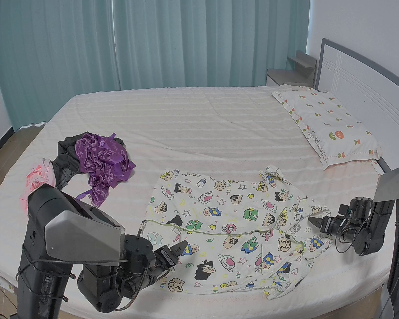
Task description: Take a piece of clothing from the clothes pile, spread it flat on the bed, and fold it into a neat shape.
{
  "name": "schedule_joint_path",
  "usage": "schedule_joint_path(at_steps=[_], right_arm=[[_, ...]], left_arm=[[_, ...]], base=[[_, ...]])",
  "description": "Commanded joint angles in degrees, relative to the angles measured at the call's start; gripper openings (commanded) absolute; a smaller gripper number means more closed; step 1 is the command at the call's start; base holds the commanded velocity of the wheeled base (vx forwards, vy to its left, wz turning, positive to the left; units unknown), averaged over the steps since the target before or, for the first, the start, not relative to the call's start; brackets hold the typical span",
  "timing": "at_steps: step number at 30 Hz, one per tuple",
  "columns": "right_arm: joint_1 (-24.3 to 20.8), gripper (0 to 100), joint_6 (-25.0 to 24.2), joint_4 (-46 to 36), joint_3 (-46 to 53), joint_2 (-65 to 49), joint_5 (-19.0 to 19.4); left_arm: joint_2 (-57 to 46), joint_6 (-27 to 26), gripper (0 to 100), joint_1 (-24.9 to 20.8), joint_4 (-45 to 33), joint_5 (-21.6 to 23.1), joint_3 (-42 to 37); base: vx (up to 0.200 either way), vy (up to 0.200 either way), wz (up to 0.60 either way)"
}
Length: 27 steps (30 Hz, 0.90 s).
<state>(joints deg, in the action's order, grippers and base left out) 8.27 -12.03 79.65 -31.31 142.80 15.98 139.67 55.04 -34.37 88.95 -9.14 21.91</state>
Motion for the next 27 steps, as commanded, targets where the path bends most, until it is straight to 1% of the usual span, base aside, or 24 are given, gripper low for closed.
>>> schedule_joint_path(at_steps=[1,6,11,13,14,16,22,27], right_arm=[[0.0,100,0.0,0.0,-0.1,0.2,0.0],[0.0,100,0.0,0.1,-0.2,0.2,0.0],[0.0,100,0.0,0.1,-0.1,0.2,0.0],[0.0,100,0.0,0.1,-0.1,0.2,0.0],[0.0,100,0.0,0.1,-0.1,0.2,0.0],[0.0,100,0.0,0.1,-0.1,0.2,0.0],[0.0,100,0.0,0.1,-0.1,0.2,0.0],[0.0,100,0.0,0.1,0.0,0.2,0.0]], left_arm=[[0.2,-0.2,100,1.2,1.0,-0.7,1.0],[-2.0,-1.6,100,4.3,1.0,-1.0,3.2],[-3.5,-2.8,100,6.2,1.0,-0.7,6.0],[-4.6,-5.1,100,8.6,1.0,-0.6,8.2],[-4.7,-5.3,100,8.8,1.0,-0.6,8.3],[-6.2,-8.5,100,11.0,1.0,-0.6,9.7],[-8.8,-11.2,100,11.9,1.0,-0.7,8.2],[-9.0,-11.9,100,13.0,1.0,-0.8,7.5]], base=[[0.000,0.000,0.00],[0.000,0.000,0.00],[0.000,0.000,0.00],[0.000,0.000,0.00],[0.000,0.000,0.00],[0.000,0.000,0.00],[0.000,0.000,0.00],[0.000,0.000,0.00]])
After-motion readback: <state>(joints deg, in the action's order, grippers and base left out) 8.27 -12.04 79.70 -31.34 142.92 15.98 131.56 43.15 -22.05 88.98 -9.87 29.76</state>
